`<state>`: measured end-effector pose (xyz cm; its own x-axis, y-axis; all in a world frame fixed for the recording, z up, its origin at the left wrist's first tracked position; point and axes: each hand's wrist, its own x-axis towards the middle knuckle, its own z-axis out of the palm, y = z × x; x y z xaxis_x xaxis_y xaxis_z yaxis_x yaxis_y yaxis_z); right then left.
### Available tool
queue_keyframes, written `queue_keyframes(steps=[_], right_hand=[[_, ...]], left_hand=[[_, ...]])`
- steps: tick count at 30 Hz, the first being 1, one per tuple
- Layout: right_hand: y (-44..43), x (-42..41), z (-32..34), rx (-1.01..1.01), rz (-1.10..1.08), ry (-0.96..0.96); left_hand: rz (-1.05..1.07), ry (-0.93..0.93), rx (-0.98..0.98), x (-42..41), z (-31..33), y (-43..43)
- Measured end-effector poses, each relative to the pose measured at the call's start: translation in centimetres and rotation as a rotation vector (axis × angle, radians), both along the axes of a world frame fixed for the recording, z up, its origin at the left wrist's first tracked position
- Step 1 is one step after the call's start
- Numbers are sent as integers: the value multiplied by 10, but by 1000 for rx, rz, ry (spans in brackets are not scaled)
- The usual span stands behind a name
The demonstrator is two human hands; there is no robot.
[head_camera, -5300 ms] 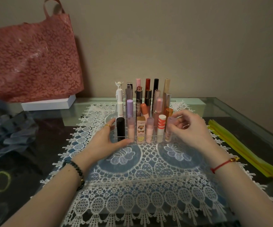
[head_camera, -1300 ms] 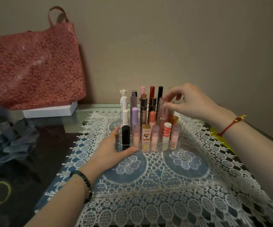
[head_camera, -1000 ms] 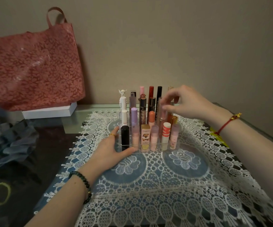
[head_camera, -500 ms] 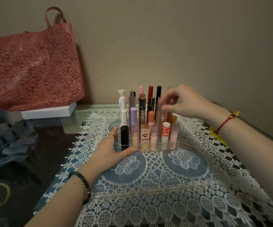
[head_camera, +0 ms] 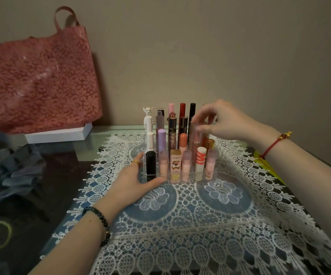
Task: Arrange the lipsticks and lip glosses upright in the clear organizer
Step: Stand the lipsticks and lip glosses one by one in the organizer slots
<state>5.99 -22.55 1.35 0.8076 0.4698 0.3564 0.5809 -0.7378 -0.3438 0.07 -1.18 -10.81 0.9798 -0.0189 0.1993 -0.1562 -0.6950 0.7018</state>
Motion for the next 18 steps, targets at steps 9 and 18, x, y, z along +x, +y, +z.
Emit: queue_keyframes(steps=[9,18], right_hand=[[0,-1,0,18,9,12],[-4,2,0,48,9,10]], left_hand=[[7,10,20,1,0,1],[3,19,26,-3,4,-2]])
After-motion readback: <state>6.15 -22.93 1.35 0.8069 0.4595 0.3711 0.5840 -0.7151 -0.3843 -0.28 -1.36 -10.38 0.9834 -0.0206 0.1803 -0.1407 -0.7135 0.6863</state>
